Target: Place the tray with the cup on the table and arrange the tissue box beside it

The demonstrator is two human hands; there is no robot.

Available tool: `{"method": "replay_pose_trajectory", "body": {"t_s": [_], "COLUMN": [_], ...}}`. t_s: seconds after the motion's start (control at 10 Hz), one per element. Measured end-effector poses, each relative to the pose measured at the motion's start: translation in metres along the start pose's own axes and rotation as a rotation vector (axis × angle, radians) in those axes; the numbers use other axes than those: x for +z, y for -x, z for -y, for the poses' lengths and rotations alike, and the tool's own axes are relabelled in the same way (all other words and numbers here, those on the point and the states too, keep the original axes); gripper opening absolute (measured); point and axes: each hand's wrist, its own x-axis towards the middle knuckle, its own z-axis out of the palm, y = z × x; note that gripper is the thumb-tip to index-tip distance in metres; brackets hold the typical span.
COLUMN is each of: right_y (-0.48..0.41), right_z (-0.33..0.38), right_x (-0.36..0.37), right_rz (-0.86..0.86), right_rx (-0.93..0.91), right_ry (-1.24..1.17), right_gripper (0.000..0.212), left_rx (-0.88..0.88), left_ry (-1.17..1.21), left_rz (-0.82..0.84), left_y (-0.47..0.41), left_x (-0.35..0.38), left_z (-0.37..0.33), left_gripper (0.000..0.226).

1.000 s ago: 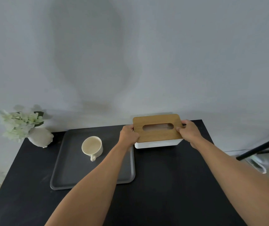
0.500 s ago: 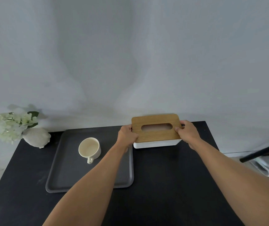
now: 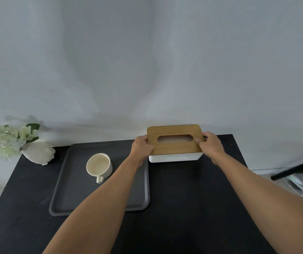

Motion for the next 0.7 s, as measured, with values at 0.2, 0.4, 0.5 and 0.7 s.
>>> {"method": "replay_pose_trajectory", "body": {"t_s": [0.2,0.4,0.5,0.7], "right_y": [0.0,-0.002,0.0,0.011], "right_z": [0.002,0.002,0.005,0.007], "right_x": [0.002,0.003,0.003,0.002], "right_rz": [0.005,0.01,0.017,-0.005], "right_rx": [-0.014,-0.011,-0.016,0.006], "right_ry": [0.01,0.031,0.055,0.118], "right_gripper": [0.042,0.045,0.045,0.067], "left_rx": [-0.005,-0.014,-0.012,0.009], "left_ry": [-0.05,-0.076,-0.079,-0.176], "left_rz": [-0.009,-0.009,-0.01,-0.096], "left_y": [0.001,-0.001,0.001,0.009], "left_x": [-0.001,-0.001,0.0,-0.006], "left_z": [0.002,0.003,0.004,0.005], "left_gripper": [0.025,0.026,0.03,0.008]}}
